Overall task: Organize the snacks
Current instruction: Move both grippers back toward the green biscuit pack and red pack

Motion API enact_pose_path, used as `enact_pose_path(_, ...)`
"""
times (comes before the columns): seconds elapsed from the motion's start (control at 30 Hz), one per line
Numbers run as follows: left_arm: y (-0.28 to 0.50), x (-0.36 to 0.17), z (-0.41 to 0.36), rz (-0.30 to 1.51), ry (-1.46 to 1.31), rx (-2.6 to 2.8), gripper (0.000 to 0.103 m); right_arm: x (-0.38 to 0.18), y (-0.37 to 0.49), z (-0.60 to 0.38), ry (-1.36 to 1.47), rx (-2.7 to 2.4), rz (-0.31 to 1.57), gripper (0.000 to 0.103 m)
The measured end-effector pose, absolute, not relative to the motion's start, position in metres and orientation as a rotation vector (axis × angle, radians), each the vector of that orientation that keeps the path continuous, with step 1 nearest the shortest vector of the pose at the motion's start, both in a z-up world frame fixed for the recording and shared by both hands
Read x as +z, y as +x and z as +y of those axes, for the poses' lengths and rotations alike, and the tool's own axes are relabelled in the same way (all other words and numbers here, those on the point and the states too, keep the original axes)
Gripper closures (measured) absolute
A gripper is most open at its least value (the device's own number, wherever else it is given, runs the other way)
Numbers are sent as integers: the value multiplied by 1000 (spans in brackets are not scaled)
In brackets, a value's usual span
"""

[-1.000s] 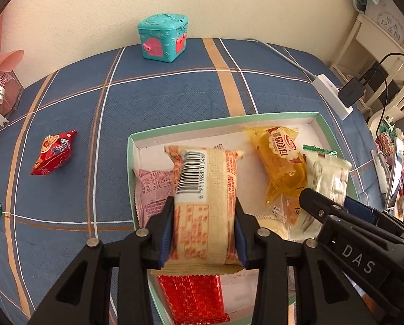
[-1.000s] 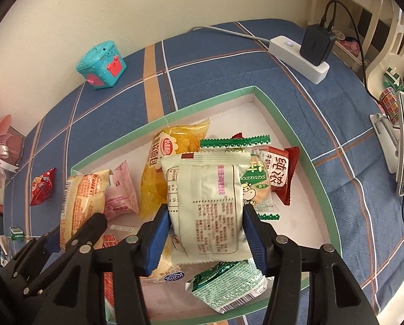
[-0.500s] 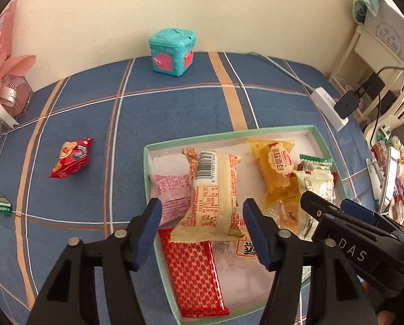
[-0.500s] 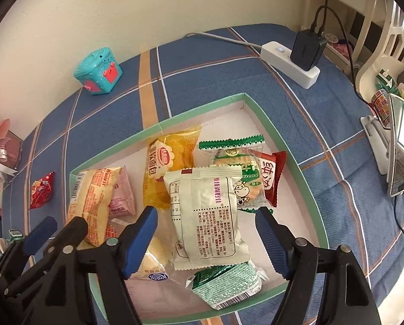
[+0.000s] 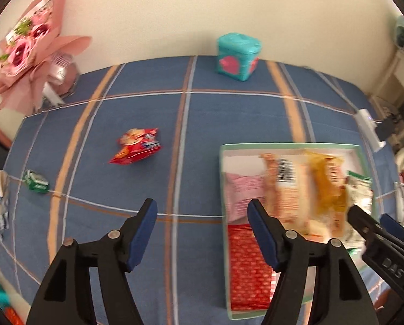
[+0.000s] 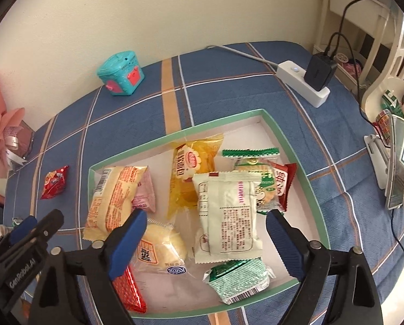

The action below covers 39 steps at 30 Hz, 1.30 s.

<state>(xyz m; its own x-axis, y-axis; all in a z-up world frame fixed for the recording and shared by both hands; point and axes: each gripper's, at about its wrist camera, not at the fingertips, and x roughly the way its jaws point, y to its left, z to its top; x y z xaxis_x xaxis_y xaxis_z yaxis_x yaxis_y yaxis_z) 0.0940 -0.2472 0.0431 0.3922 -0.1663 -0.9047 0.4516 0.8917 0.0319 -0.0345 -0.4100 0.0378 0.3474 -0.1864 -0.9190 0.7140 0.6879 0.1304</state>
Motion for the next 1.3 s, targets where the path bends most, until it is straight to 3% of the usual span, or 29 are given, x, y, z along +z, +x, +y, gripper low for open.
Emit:
enact_pose_path(0.07,99,38,-241,1117,293,-377,27,36,-32,-406,572,-615,1070,11)
enact_pose_path(0.17,104,34,-231,1116,285,-349,15,37,-29,-401,548,-606,1058,0)
enact_pose_path(0.53,136,31,-184,1082,222,-249,2,38,-13,-377,466,-541,1017,0)
enact_pose_path(1.3,186,28,-81,1092,83,-130,2,34,35,-300,311,-419,1045,0)
